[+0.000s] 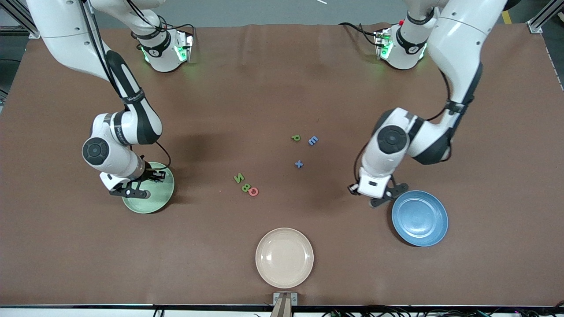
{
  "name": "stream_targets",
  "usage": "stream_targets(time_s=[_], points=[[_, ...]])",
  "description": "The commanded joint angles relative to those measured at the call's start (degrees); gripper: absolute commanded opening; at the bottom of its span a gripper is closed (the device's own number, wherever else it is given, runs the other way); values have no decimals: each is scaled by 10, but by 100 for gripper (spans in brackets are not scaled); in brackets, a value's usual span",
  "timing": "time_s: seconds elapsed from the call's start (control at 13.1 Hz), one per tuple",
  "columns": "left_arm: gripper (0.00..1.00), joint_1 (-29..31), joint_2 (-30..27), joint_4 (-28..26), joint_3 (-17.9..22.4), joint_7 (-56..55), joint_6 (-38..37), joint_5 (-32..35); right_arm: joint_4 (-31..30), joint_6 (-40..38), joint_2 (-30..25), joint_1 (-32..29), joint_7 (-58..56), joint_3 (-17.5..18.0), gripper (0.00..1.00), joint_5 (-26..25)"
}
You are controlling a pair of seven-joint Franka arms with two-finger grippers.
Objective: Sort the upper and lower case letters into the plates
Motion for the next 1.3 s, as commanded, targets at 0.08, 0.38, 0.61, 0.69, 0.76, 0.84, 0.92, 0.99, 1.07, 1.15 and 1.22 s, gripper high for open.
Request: stream_targets(time_s=[0.08,0.38,0.61,0.69,0.76,0.84,0.92,0.99,1.07,1.15,1.22], points=[[1,67,13,7,-6,88,-3,79,-33,12,-26,-15,-16,11,56,-5],[10,115,42,32,-6,205,1,83,29,-55,-30,-9,-19,17,100,3],[38,130,51,41,-6,248,1,84,126,-168,-24,59,92,22,100,4],[63,133,52,40,-6,255,1,84,134,-168,-23,85,109,22,100,4],[96,134,49,39,-6,255,1,83,141,-163,-18,108,112,22,100,7],[100,132,46,38,-9,252,0,83,152,-153,-3,136,117,21,100,38],[100,128,38,34,-12,246,-3,81,157,-137,9,158,131,20,100,68],[100,126,24,26,-19,243,-9,73,162,-117,22,181,157,20,100,72],[100,131,9,9,-41,228,-12,69,171,-103,36,198,179,19,100,71],[100,134,-1,-13,-57,200,-13,68,187,-98,53,216,193,18,100,66],[100,131,-7,-29,-73,168,-12,68,201,-97,69,225,191,18,98,53]])
